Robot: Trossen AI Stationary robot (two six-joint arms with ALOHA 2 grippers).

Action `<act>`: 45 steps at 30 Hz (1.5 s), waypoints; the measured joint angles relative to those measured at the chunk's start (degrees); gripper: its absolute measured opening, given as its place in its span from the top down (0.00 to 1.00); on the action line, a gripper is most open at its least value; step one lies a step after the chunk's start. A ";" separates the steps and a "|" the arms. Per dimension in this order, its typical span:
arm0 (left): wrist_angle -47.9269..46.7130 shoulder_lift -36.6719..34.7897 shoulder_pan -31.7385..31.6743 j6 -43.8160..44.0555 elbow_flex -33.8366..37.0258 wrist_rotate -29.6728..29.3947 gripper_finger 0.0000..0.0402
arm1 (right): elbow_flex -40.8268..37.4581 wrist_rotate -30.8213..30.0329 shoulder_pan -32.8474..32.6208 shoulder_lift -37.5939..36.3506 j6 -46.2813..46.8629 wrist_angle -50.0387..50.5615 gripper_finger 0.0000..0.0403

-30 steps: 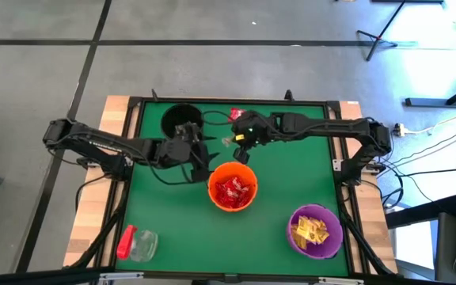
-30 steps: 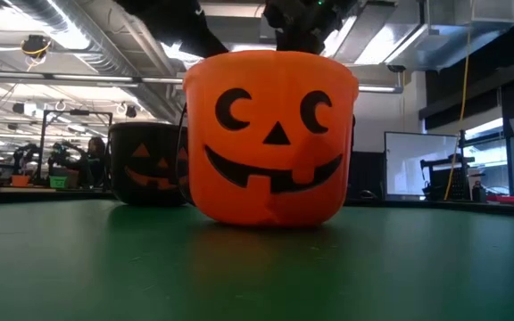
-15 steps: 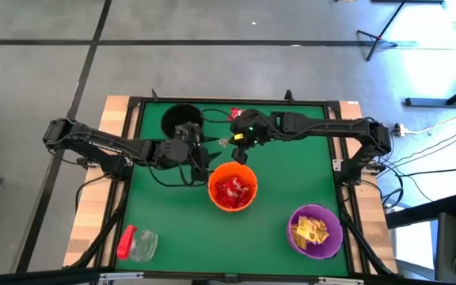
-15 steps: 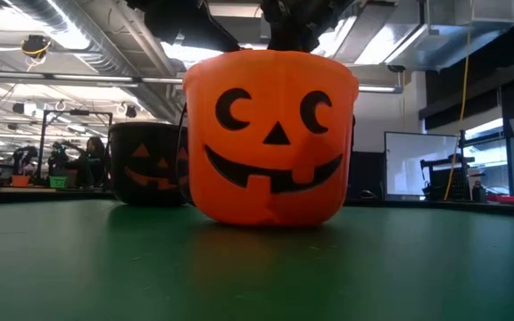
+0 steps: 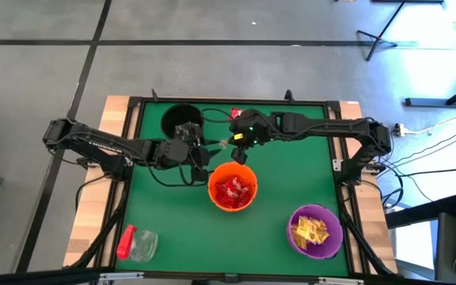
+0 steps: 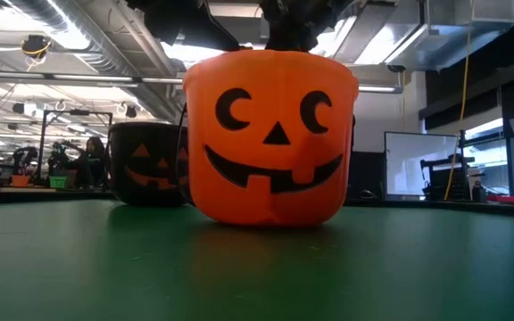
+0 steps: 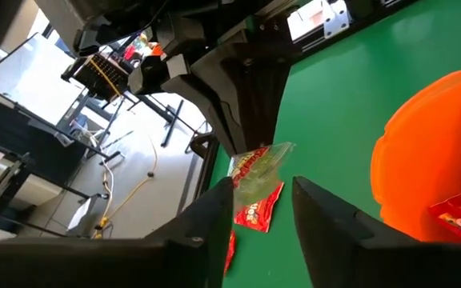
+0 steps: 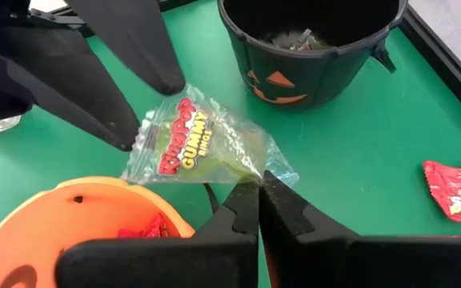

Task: Sort candy
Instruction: Put the green candy into the black bin

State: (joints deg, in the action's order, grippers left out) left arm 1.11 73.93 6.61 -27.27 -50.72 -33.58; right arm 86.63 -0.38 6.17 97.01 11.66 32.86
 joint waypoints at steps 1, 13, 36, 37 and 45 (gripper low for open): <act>0.00 0.00 0.00 0.00 0.00 0.04 0.72 | 0.00 -0.02 -0.19 0.00 0.01 -0.11 1.00; 0.04 0.00 -0.09 0.04 -0.04 0.11 0.94 | -0.04 0.01 -1.99 0.07 0.04 -2.22 1.00; -11.52 -2.08 -0.98 6.81 -0.04 -14.71 1.00 | -0.04 -7.62 -2.07 -3.85 -5.05 7.06 0.65; -14.09 -2.94 -1.38 8.91 -0.03 -16.23 1.00 | -0.04 -8.42 -2.07 -4.17 -5.02 7.47 0.64; -32.49 -10.47 -9.93 33.65 -0.07 -11.66 1.00 | -2.92 -10.68 -2.02 -5.73 -7.17 7.68 0.63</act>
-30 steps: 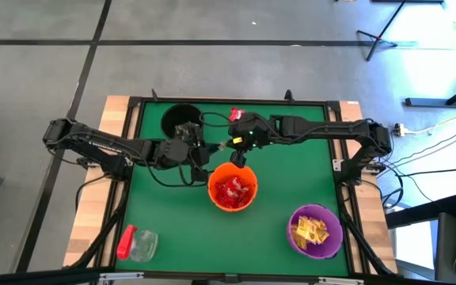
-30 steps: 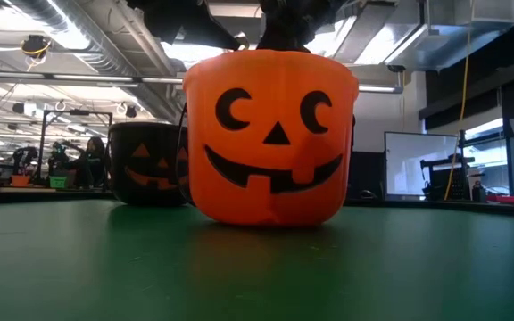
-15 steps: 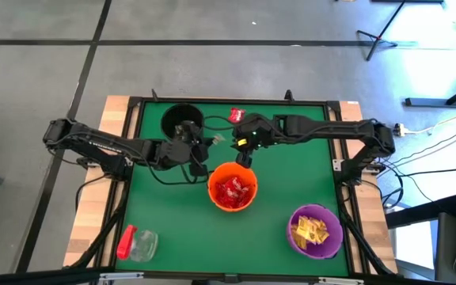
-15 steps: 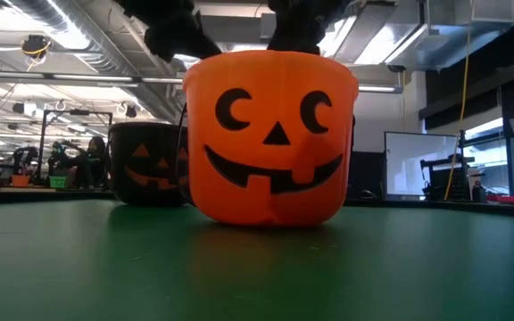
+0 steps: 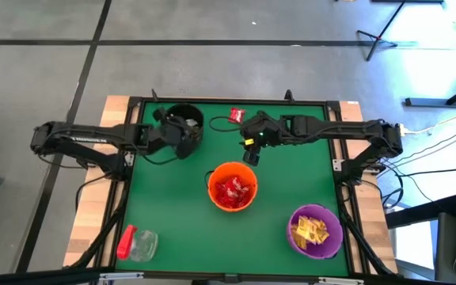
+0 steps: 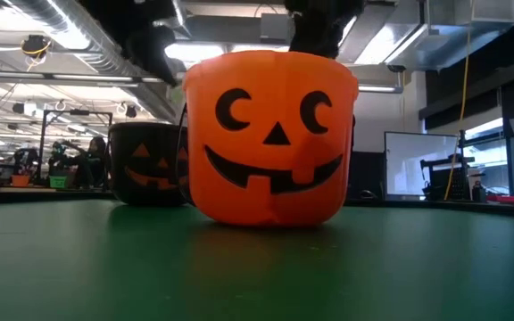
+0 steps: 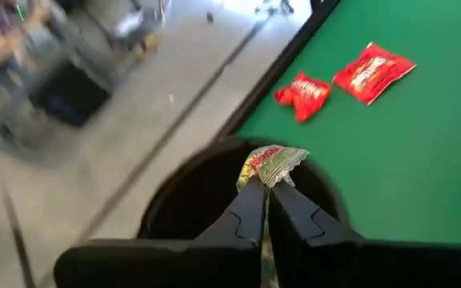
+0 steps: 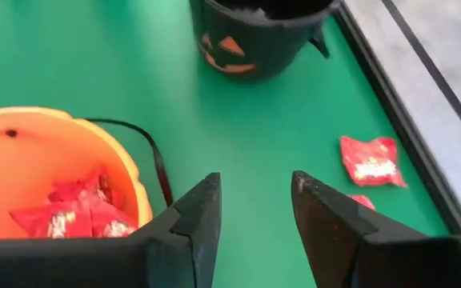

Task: Sort candy
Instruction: Put the green candy into the black bin

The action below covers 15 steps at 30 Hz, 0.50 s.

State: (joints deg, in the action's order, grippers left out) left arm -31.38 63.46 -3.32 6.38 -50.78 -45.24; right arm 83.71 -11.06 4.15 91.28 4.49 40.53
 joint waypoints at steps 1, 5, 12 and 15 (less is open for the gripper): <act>-1.02 -0.26 -1.35 1.65 0.01 1.55 1.00 | -1.35 0.64 0.09 -0.28 -0.11 -1.58 0.63; -3.28 -0.19 -5.67 4.57 0.03 6.88 1.00 | -7.84 3.91 0.89 -1.12 0.62 -7.45 0.63; -4.81 -0.41 -9.46 5.30 0.05 9.27 1.00 | -18.02 3.11 1.51 -5.52 2.53 -14.63 0.63; -5.40 -1.23 -11.79 5.26 0.04 11.28 1.00 | -23.11 3.11 2.01 -9.12 2.86 -19.43 0.63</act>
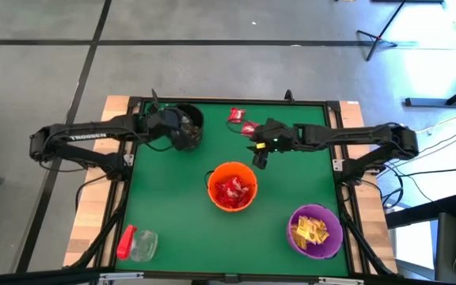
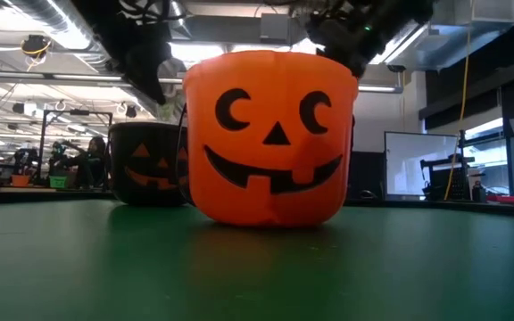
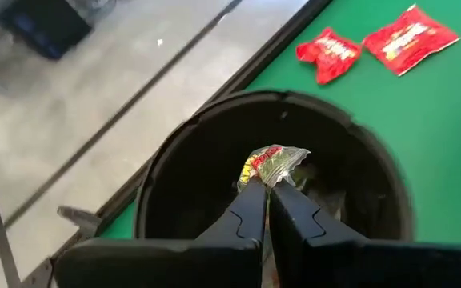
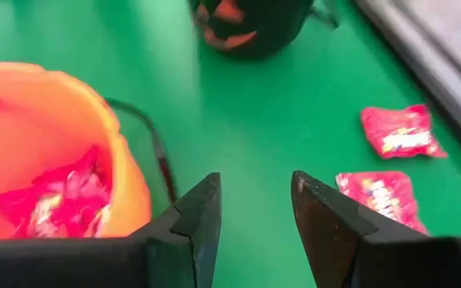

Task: Sort candy
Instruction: Put the green candy into the black bin, then put the red candy into the orange bin

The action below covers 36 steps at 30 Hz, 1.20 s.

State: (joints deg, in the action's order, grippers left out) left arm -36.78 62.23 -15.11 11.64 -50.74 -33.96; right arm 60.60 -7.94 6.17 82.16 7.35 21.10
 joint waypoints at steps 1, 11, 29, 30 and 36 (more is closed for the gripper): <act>-0.38 -0.20 -1.04 -0.03 0.00 0.85 1.00 | -1.98 -0.03 0.35 -1.31 0.05 -2.17 0.63; 4.38 -1.76 -6.49 0.00 0.00 10.37 1.00 | -16.04 -5.15 2.52 -8.47 3.06 -17.83 0.63; 4.25 -1.75 -8.02 4.32 0.00 13.02 0.74 | -17.51 -11.87 2.52 -5.08 3.73 -17.09 0.63; 4.25 -1.76 -8.02 4.33 0.00 12.41 0.71 | -17.51 -11.89 2.52 -5.02 3.10 -17.08 0.63; 6.78 -1.97 -7.60 4.32 0.00 11.48 0.62 | -17.47 -7.94 5.95 -4.36 3.07 -17.38 0.58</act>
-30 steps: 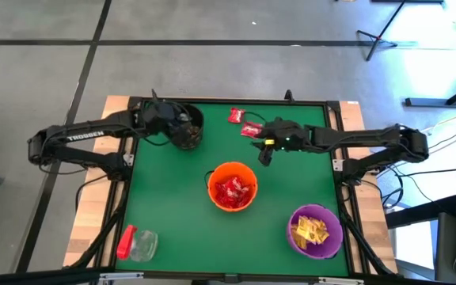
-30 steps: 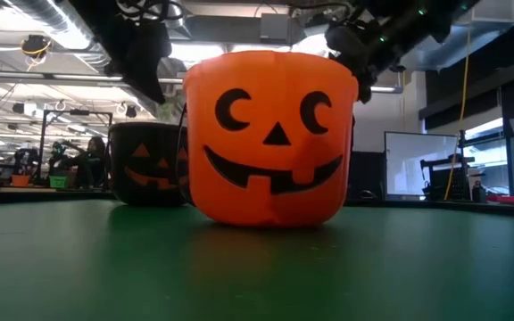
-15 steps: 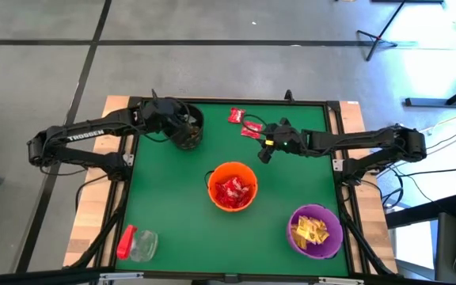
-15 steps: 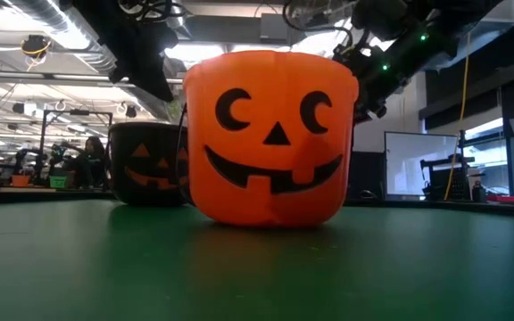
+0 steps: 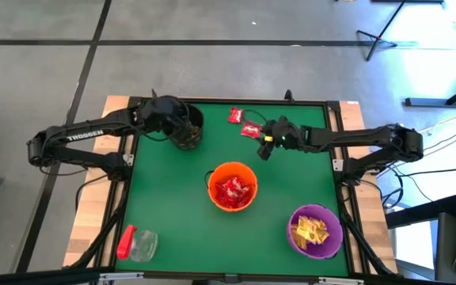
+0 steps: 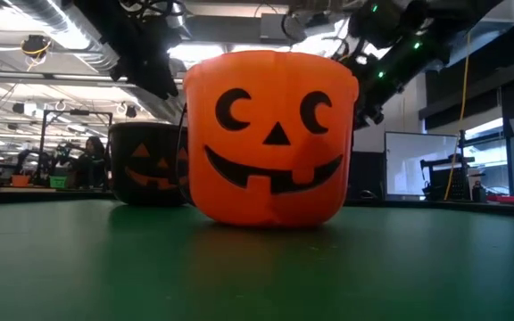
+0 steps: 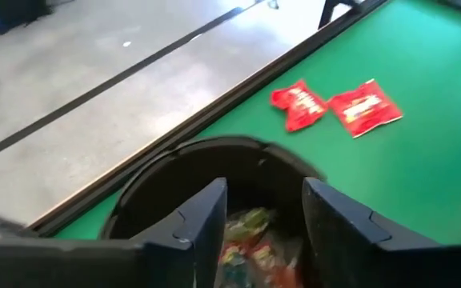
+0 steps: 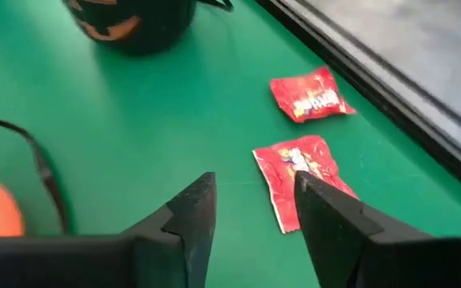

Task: Sort candy
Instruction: Put the red candy into the orange bin

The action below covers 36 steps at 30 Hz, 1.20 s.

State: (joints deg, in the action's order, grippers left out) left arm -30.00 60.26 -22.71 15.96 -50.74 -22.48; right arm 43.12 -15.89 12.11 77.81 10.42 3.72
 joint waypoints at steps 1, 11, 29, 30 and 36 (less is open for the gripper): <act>0.69 -0.19 0.30 -0.01 0.00 0.40 0.61 | 0.07 1.50 1.38 0.44 0.54 0.21 0.56; 4.31 -0.43 4.20 -0.04 0.00 1.16 0.61 | 10.47 14.72 11.67 13.94 1.26 7.31 0.34; 4.76 -0.43 10.38 -1.43 0.00 0.90 0.61 | 27.53 17.91 17.55 35.66 -1.41 23.47 0.32; 4.81 -0.43 10.53 -1.51 0.00 0.85 0.61 | 27.51 18.12 17.63 36.11 -1.47 23.72 0.33; 4.81 -0.43 10.49 -1.61 0.00 0.14 0.61 | 27.46 18.24 17.58 35.62 -1.45 25.11 0.48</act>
State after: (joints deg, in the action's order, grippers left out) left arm -25.19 59.83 -12.23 14.35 -50.74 -22.35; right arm 70.59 2.35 29.69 113.42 8.97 28.82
